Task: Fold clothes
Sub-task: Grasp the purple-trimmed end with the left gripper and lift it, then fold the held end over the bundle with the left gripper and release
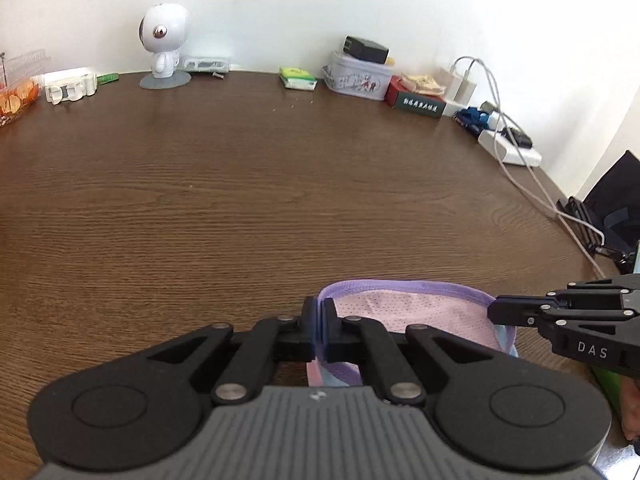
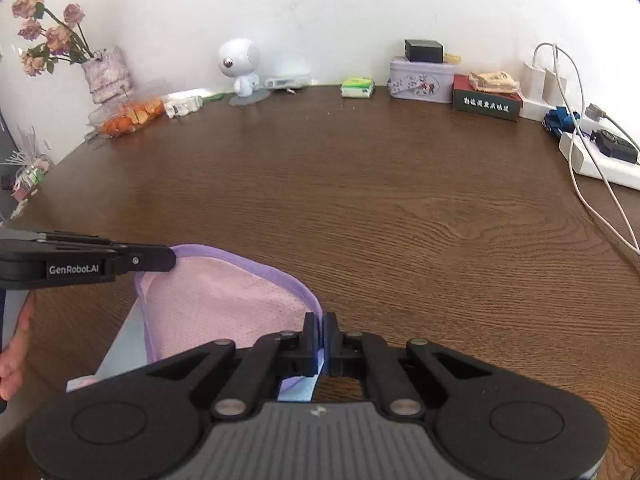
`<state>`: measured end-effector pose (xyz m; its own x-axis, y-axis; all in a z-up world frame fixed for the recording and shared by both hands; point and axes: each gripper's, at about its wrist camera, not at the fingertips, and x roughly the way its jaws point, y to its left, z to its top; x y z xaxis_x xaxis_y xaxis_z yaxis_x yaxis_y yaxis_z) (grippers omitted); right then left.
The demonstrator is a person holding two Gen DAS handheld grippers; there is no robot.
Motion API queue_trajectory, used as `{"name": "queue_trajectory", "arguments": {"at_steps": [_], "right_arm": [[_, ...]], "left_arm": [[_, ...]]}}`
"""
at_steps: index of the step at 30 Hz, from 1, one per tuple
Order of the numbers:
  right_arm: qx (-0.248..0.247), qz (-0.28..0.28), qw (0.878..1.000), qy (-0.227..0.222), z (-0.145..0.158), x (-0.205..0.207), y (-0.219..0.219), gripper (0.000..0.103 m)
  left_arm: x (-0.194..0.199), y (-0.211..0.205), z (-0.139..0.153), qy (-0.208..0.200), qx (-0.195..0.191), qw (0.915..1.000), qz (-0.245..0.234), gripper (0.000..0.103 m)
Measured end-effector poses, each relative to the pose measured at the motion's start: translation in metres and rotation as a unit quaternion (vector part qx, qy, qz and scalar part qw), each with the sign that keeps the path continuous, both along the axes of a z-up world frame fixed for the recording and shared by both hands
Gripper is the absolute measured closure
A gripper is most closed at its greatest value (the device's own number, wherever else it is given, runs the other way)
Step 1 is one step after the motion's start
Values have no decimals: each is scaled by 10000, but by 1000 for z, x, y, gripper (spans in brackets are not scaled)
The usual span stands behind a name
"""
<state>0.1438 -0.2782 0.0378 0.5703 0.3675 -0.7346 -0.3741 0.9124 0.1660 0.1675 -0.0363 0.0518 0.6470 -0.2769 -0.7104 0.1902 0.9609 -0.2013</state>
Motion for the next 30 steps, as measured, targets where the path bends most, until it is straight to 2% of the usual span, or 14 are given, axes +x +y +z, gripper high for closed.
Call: {"name": "queue_trajectory", "arguments": {"at_steps": [5, 10, 12, 14, 18, 20, 21, 23, 24, 25, 27, 28, 30], "right_arm": [[281, 239, 9990, -267, 15, -52, -15, 101], [561, 477, 9959, -534, 31, -104, -31, 101], [672, 572, 9940, -640, 37, -124, -37, 101], [779, 668, 9920, -739, 42, -145, -43, 101], [755, 1060, 9905, -450, 16, -186, -42, 97], [619, 1224, 9895, -452, 13, -201, -39, 95], [609, 1209, 9893, -537, 17, -205, -39, 90], [794, 1134, 9871, -799, 29, -207, -41, 77], [976, 1033, 9848, -999, 36, -204, -43, 67], [1105, 861, 9837, -1126, 39, -196, -42, 59], [1084, 389, 9869, -1132, 37, -169, -36, 58], [1038, 115, 9903, -918, 30, -154, -34, 58], [1017, -316, 9932, -474, 17, -128, -32, 59]], "left_arm": [[-50, 0, 34, -482, -73, 9987, -117, 101], [-130, -1, 47, -946, -280, 9937, -524, 101], [-158, 5, 40, -1040, -330, 9912, -743, 101], [-183, 8, 28, -953, -272, 9912, -874, 101], [-215, 14, 3, -785, -21, 9941, -747, 99], [-220, 19, -1, -741, 6, 9951, -659, 97], [-221, 21, 2, -743, 4, 9953, -624, 95], [-219, 24, 14, -899, -190, 9945, -511, 81], [-216, 25, 22, -985, -351, 9937, -393, 63], [-211, 24, 28, -1053, -509, 9928, -253, 52], [-194, 13, 30, -1075, -581, 9923, -206, 51], [-186, 6, 28, -1090, -559, 9921, -256, 51], [-170, -3, 17, -873, -449, 9948, -257, 53]]}}
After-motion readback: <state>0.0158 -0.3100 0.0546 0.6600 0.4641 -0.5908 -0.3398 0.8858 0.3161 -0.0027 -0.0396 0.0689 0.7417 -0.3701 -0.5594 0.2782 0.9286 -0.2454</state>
